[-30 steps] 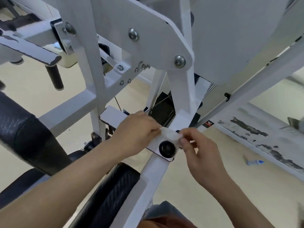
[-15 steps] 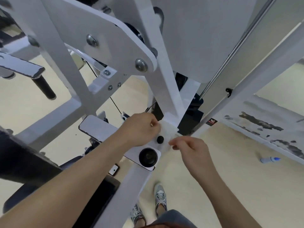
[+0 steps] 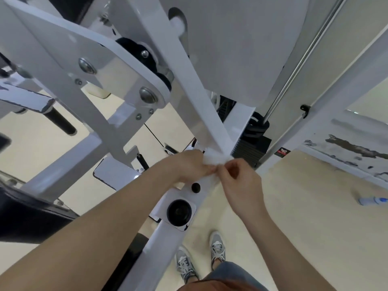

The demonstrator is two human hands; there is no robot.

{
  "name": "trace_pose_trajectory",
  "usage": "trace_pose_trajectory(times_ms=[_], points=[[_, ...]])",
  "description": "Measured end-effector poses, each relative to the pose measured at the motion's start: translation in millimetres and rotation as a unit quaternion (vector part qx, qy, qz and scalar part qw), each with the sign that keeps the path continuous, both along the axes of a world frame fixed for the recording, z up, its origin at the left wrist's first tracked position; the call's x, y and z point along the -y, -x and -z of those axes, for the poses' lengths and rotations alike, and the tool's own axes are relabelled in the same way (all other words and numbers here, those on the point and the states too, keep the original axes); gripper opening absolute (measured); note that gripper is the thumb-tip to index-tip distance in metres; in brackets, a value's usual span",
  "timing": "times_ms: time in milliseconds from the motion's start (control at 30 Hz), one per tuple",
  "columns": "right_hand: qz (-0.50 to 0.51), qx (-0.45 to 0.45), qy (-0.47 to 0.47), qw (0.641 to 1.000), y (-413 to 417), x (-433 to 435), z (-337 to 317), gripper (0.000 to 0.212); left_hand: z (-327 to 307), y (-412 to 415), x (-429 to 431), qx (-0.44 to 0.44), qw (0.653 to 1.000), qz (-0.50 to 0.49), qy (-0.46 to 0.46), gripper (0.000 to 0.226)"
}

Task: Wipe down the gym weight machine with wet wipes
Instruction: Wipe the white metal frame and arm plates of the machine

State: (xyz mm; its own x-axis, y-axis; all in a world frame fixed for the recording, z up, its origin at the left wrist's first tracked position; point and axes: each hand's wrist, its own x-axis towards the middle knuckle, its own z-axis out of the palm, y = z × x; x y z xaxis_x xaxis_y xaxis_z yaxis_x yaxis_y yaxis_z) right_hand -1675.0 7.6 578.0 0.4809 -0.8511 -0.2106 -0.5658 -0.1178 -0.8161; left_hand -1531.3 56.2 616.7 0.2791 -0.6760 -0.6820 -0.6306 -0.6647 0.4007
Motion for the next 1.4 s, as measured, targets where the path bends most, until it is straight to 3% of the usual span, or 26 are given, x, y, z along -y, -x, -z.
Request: trace_pose_trajectory(times_ms=[67,133,200,333,500,567,700,800,867,933,1100,1233,1400], points=[[-0.029,0.003,-0.054,0.998,10.4,-24.2,3.7,0.017,0.7,0.2,-15.0,0.044,0.998,0.041,-0.029,0.032],[-0.024,0.027,-0.131,0.991,14.5,-39.1,6.4,0.016,-0.2,-0.1,-25.1,0.031,0.998,0.033,-0.043,0.030],[0.015,0.045,-0.182,0.982,12.2,-37.3,8.8,0.019,-1.9,0.7,-22.4,-0.013,1.000,-0.012,-0.015,0.031],[0.062,0.094,-0.187,0.976,-11.9,-8.1,6.6,0.020,2.3,12.1,3.6,-0.084,0.979,-0.162,0.089,0.023],[0.099,0.145,-0.196,0.965,-37.1,-15.0,13.6,0.026,-6.2,18.4,-14.7,0.051,0.992,-0.050,0.106,0.022],[0.086,0.149,-0.222,0.960,-25.1,-43.6,15.7,0.028,-14.7,22.2,-39.3,0.088,0.989,-0.001,0.122,0.036],[0.064,0.170,-0.312,0.932,-0.7,-84.1,8.1,0.021,-16.0,34.5,-60.2,0.030,0.973,0.036,0.228,0.042],[0.086,0.198,-0.324,0.921,-11.3,-67.2,3.7,0.022,-11.7,42.9,-53.7,0.029,0.966,0.053,0.253,0.044],[0.115,0.210,-0.276,0.931,-31.2,-41.2,4.9,0.023,-9.5,41.8,-52.3,0.037,0.957,0.005,0.287,0.042],[0.134,0.208,-0.166,0.955,-47.3,-19.9,6.6,0.032,-6.7,37.3,-56.1,0.076,0.951,0.001,0.299,0.038],[0.080,0.179,0.005,0.981,-40.7,-36.7,27.9,0.047,-1.1,37.8,-70.7,0.106,0.944,0.012,0.311,0.022],[0.009,0.153,0.051,0.987,-33.4,-44.0,31.7,0.067,-1.1,43.6,-74.7,0.057,0.944,-0.016,0.324,0.029],[-0.079,0.126,0.211,0.966,-67.1,10.4,0.0,0.060,-6.2,38.3,-75.5,0.039,0.946,-0.073,0.314,0.039]])
